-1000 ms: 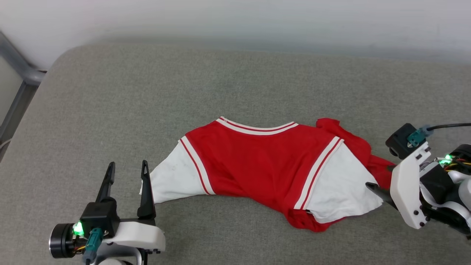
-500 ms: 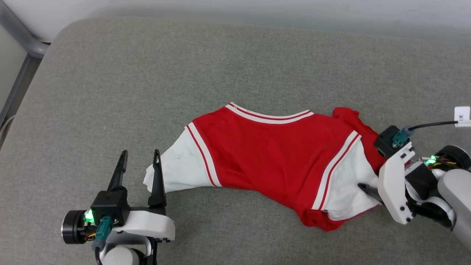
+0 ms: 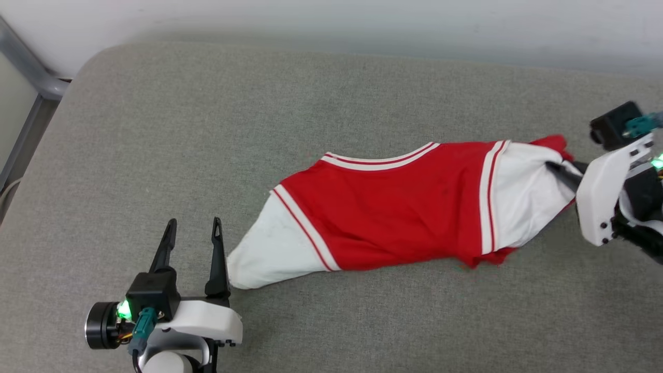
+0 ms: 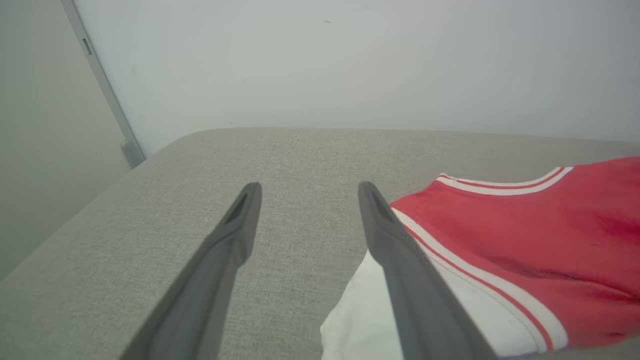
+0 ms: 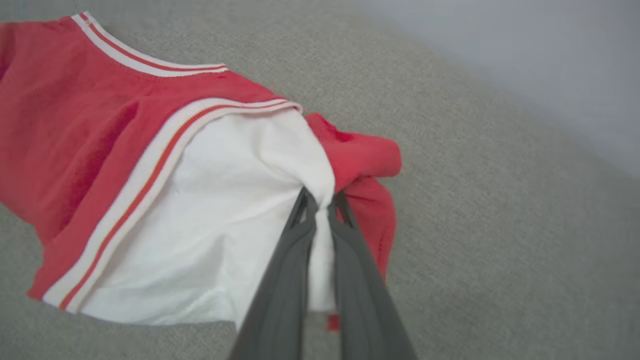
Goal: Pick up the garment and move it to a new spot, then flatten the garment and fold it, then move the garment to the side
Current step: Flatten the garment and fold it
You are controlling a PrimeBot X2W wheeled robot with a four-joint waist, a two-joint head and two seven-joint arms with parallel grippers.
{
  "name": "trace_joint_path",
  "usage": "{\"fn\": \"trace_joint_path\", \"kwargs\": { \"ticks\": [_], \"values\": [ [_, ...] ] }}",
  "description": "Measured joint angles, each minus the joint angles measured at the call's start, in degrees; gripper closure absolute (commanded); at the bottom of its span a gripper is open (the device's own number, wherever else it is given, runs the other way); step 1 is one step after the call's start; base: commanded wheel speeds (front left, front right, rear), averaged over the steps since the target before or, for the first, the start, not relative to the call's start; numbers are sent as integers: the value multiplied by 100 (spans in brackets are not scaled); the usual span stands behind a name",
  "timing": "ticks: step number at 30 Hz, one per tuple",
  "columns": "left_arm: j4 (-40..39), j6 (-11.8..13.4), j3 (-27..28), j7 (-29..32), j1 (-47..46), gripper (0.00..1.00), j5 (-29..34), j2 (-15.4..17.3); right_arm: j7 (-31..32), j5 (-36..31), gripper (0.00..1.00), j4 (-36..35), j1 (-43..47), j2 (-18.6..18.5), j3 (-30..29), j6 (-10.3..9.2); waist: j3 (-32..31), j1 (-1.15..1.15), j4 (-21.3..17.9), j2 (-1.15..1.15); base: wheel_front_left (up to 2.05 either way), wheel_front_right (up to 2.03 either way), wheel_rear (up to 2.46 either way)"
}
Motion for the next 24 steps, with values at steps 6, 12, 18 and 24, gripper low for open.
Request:
{"fn": "trace_joint_path", "kwargs": {
  "ticks": [6,12,18,24],
  "values": [
    [27,-90,142,0,164,0,105,-81,-661,-8,100,-5,40,-265,-182,0,-208,0,-45,0,0,0,0],
    [48,-141,232,0,378,0,192,-155,-1044,-180,100,-290,683,-454,-403,0,-464,-1,-161,0,0,0,0],
    [81,-201,287,0,563,0,226,-202,-1173,-218,100,-538,1832,-427,-810,0,-717,-1,-297,0,0,0,0],
    [129,-285,316,0,660,0,285,-235,-1224,-224,100,-583,3121,-222,-1310,0,-900,-1,-368,0,0,0,0]
  ]
}}
